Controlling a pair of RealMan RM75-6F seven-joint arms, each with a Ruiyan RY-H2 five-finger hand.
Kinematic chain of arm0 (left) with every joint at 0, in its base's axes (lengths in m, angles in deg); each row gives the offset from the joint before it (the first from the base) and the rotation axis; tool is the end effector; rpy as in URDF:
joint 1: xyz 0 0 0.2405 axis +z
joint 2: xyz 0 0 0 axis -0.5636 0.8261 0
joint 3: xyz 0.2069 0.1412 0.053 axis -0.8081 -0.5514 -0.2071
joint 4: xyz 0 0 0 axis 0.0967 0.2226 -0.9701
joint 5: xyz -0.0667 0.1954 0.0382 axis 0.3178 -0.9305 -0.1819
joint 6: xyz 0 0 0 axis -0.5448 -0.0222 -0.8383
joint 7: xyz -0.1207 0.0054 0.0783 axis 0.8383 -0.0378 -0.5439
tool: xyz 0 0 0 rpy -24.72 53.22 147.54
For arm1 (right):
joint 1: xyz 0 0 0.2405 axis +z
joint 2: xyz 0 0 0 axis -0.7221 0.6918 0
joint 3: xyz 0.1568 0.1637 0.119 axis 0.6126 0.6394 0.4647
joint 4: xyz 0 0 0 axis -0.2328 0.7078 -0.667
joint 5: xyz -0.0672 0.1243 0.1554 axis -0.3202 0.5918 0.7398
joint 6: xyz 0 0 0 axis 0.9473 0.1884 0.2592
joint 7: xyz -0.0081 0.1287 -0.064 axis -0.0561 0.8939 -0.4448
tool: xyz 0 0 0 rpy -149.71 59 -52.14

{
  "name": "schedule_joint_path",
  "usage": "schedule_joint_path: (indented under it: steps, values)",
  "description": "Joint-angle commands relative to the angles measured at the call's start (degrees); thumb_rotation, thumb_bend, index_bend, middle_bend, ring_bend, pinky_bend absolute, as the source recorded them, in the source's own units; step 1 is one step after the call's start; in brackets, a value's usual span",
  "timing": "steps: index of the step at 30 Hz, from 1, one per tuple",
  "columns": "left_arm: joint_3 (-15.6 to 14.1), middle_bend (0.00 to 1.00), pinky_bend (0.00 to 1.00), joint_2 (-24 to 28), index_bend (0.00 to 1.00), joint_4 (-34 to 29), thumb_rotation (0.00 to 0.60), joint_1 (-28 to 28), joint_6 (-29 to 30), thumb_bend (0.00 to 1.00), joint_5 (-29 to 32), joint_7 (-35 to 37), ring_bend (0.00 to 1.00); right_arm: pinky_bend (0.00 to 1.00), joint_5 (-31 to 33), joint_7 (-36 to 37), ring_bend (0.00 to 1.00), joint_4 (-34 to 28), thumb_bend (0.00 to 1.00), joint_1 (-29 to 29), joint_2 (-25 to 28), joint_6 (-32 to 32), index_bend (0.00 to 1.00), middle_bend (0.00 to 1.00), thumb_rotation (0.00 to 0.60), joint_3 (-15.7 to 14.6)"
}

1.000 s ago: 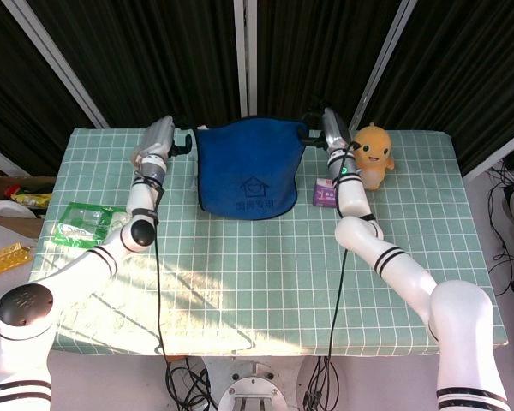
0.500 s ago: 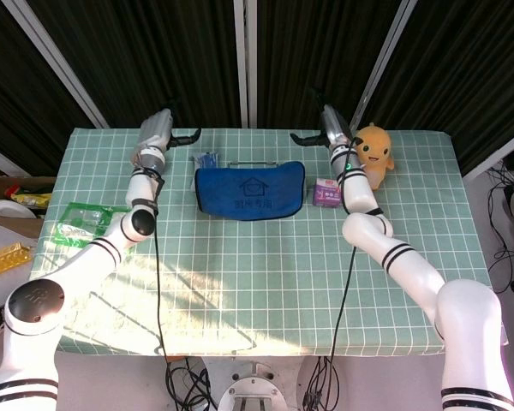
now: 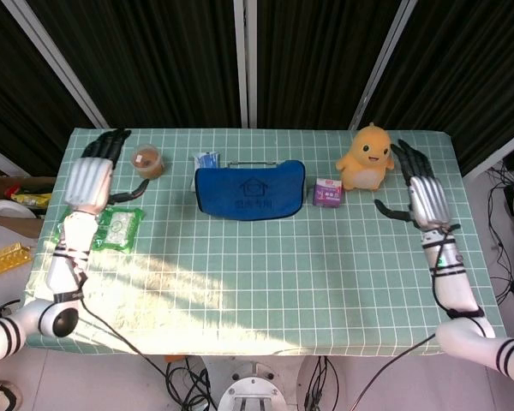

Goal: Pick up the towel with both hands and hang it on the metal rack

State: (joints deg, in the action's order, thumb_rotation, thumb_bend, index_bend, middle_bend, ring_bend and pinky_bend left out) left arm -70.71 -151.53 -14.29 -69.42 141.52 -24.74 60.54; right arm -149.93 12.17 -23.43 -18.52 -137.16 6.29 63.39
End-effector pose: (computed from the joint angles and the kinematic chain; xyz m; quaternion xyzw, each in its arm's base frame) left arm -0.2044 0.3567 0.1292 -0.6003 -0.3251 -0.4641 0.5644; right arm -0.2402 -0.3405 0.1255 0.5603 -0.4133 0.5267 0.4878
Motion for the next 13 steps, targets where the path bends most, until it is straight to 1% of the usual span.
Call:
schedule_joint_path:
  steps: [1, 2, 4, 6, 10, 13]
  values:
    - [-12.0, 0.1, 0.2, 3.7, 0.1, -4.6, 0.27, 14.8, 13.5, 0.21, -10.6, -4.3, 0.08, 0.0, -5.2, -6.8, 0.0, -4.8, 0.18, -13.6, 3.8, -12.8, 0.0, 0.0, 0.6, -10.0]
    - [-13.7, 0.1, 0.2, 3.0, 0.1, -3.6, 0.252, 16.8, 14.8, 0.21, -11.5, -4.5, 0.08, 0.0, -5.1, -7.3, 0.0, -4.1, 0.18, -15.7, 3.1, -14.8, 0.0, 0.0, 0.6, -11.0]
    - [-16.1, 0.1, 0.19, 1.9, 0.1, -1.6, 0.205, 19.9, 16.4, 0.21, -12.8, -5.0, 0.08, 0.0, -5.1, -7.9, 0.0, -2.5, 0.18, -18.7, 1.9, -17.0, 0.0, 0.0, 0.6, -12.7]
    - [-17.5, 0.1, 0.19, 1.0, 0.1, 0.2, 0.181, 22.0, 17.4, 0.21, -13.7, -5.2, 0.08, 0.0, -5.0, -8.7, 0.0, -1.2, 0.18, -20.5, 1.2, -17.9, 0.0, 0.0, 0.6, -13.8]
    - [-19.2, 0.1, 0.19, -0.1, 0.1, 3.3, 0.176, 25.4, 19.0, 0.21, -16.1, -2.1, 0.08, 0.0, -5.7, -9.7, 0.0, 0.8, 0.18, -22.7, 0.2, -18.9, 0.0, 0.0, 0.6, -15.0]
    - [-19.7, 0.1, 0.19, -0.2, 0.1, 5.4, 0.172, 26.7, 20.1, 0.21, -18.3, -0.5, 0.08, 0.0, -6.7, -9.7, 0.0, 1.2, 0.18, -23.4, -0.2, -18.9, 0.0, 0.0, 0.6, -15.4]
